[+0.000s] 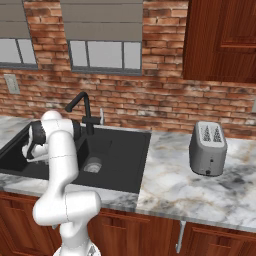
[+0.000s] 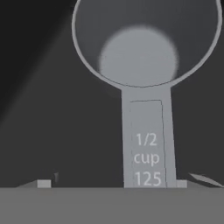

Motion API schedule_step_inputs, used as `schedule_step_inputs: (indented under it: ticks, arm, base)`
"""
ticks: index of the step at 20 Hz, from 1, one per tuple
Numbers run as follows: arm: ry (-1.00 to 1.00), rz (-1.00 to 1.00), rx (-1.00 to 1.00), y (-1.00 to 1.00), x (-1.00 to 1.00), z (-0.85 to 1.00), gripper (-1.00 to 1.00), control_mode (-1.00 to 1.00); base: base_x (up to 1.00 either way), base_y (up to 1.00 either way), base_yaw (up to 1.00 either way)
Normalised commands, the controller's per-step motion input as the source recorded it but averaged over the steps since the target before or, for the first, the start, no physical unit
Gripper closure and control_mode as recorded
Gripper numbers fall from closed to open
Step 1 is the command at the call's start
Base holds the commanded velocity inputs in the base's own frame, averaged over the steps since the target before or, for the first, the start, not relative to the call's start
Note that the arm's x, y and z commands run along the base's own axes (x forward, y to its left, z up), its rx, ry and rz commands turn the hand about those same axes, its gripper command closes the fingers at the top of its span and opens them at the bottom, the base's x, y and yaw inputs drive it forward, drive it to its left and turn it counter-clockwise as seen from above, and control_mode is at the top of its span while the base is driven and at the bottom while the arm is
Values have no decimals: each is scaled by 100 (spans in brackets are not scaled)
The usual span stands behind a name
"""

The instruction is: Move any existing items from the left basin to the right basin for drying. Then move the measuring cup from the counter to the left basin of the sink for washing.

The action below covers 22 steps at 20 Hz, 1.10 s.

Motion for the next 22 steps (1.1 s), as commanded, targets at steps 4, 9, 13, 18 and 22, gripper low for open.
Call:
schedule_step_inputs:
  ticks: [4,9,13,18,22]
  arm:
    - [0,0,0,0,-3,26,-100,-100]
    - [0,0,0,0,-2,42,-100,-100]
    - [0,0,0,0,-5,39,-100,-100]
    - [0,0,0,0,-11,21,-100,-100]
    - [0,0,0,0,-8,1,-100,-100]
  base:
    - [0,0,0]
    - [0,0,0]
    - [0,0,0]
    - [0,0,0]
    - [0,0,0]
